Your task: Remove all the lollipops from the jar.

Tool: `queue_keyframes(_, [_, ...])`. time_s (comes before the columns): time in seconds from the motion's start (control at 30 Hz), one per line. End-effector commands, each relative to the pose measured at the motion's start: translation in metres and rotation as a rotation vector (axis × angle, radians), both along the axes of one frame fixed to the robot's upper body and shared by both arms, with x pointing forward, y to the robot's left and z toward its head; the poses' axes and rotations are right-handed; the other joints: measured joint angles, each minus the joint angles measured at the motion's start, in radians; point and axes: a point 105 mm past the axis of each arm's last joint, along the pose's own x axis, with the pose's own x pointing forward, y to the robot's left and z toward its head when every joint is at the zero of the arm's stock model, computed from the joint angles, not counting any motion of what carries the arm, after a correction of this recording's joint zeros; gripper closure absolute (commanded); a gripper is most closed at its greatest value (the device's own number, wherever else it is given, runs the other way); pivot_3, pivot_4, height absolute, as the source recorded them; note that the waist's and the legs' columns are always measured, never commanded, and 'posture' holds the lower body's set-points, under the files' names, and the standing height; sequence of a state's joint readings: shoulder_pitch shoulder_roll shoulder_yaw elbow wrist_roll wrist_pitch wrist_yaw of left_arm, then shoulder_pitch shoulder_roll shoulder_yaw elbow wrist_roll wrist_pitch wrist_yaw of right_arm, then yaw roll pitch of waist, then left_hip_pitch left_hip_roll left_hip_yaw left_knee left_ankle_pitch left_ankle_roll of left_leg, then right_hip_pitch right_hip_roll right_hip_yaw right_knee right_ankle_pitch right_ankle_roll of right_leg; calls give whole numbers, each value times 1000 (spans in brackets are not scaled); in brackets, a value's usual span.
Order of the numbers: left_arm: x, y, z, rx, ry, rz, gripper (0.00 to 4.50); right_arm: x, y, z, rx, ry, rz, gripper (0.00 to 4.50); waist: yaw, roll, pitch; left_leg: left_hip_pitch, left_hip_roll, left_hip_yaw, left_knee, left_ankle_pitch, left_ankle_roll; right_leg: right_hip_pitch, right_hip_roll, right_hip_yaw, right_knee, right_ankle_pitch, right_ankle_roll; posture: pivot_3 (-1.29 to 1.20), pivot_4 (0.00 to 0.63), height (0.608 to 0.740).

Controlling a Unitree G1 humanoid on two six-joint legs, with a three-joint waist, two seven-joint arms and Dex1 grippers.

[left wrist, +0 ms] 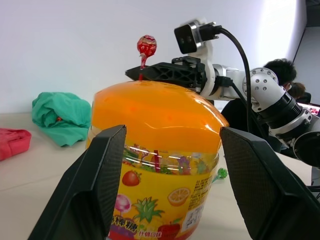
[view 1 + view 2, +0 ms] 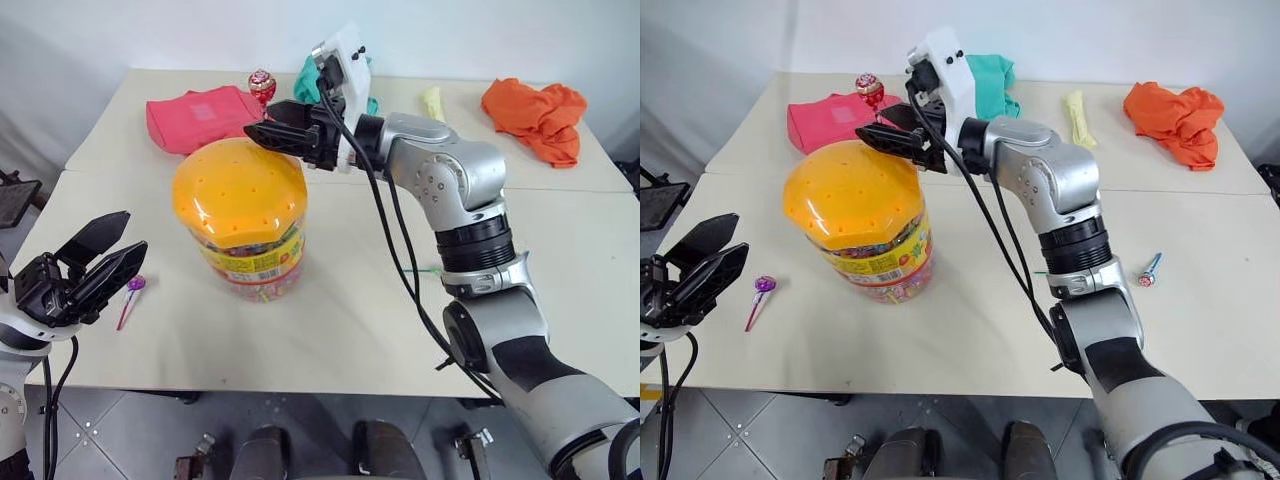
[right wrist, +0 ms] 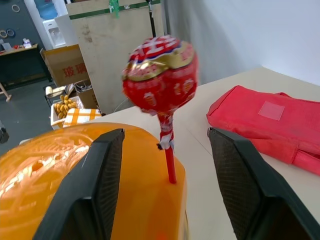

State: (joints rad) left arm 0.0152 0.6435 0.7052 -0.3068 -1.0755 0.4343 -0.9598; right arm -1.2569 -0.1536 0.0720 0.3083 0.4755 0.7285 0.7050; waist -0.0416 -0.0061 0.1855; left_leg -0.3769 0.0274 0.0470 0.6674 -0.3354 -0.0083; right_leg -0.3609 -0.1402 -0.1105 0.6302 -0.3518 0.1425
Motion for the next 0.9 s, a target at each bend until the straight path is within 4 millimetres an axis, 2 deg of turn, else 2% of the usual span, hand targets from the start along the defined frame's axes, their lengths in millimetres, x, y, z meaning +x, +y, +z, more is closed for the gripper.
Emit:
queue_keyframes(0.03, [-5, -3, 7, 20, -53, 5, 1313, -10, 4, 23, 48, -72, 32, 2659, -7, 0, 0, 0, 0, 0, 0, 0, 0, 0, 0, 0, 0, 0, 0, 0, 150, 740])
queue_keyframes(0.2, [-6, -7, 14, 25, -83, -19, 1313, -9, -1, 30, 93, -110, 34, 4347, -15, 0, 0, 0, 0, 0, -1, 0, 0, 0, 0, 0, 0, 0, 0, 0, 150, 740])
queue_keyframes(0.27, [-6, -10, 15, 34, -91, -38, 1313, -10, -8, 44, 163, -151, 42, 4463, -15, 0, 0, 0, 0, 0, -1, 0, 0, 0, 0, 0, 0, 0, 0, 0, 150, 740])
queue_keyframes(0.33, [-7, -15, 17, 49, -97, -69, 1313, -14, -25, 63, 260, -228, 61, 4463, -14, 0, 0, 0, 0, 0, -1, 0, 0, 0, 0, 0, 0, 0, 0, 0, 150, 740])
queue_keyframes(0.4, [-8, -23, 20, 78, -101, -119, 1313, -20, -54, 80, 338, -311, 80, 4463, -11, 0, 0, 0, 0, 0, -1, 0, 0, 0, 0, 1, 0, 0, 0, 0, 150, 740])
queue_keyframes(0.47, [-9, -31, 21, 118, -101, -168, 1313, -19, -87, 81, 300, -329, 55, 4463, -5, 0, 0, 0, 0, -1, -1, 0, 0, 1, 0, 1, 0, 0, 0, 0, 150, 740])
queue_keyframes(0.5, [-9, -34, 22, 136, -100, -187, 1313, -16, -100, 76, 244, -326, 26, 4463, 1, 0, 0, 0, 1, -2, 0, 0, 0, 1, 0, 1, 0, 0, 0, 0, 150, 740])
queue_keyframes(0.6, [-13, -46, 9, 286, -47, -286, 1313, -4, -162, 37, -57, -283, -154, 4463, 14, -1, 0, 0, 0, -1, -1, 0, 1, 2, -1, 2, -2, 0, 0, 0, 150, 740])
queue_keyframes(0.73, [-14, -49, -11, 344, 31, -352, 1313, 3, -230, -11, -355, -204, -417, 4463, 12, 0, 0, 0, -2, 10, -3, -1, 1, 1, -1, 3, -5, 0, 0, 0, 150, 740])
queue_keyframes(0.8, [-14, -48, -21, 381, 59, -367, 1313, 0, -254, -32, -474, -159, -503, 4463, 6, 2, 1, 1, 0, 17, -3, 0, 1, -1, 0, 3, -5, 0, 0, 0, 150, 740])
queue_keyframes(0.83, [-13, -50, -27, 402, 67, -375, 1313, -4, -276, -55, -562, -95, -562, 4463, 7, 3, 2, 1, 1, 18, -3, 0, 0, -2, 0, 3, -5, 0, 0, 0, 150, 740])
queue_keyframes(0.9, [-12, -53, -32, 408, 73, -389, 1313, -17, -307, -91, -693, -2, -639, 4463, 14, 3, 2, 1, 2, 19, -4, 0, 0, -3, 1, 4, -3, -1, -1, 0, 150, 740])
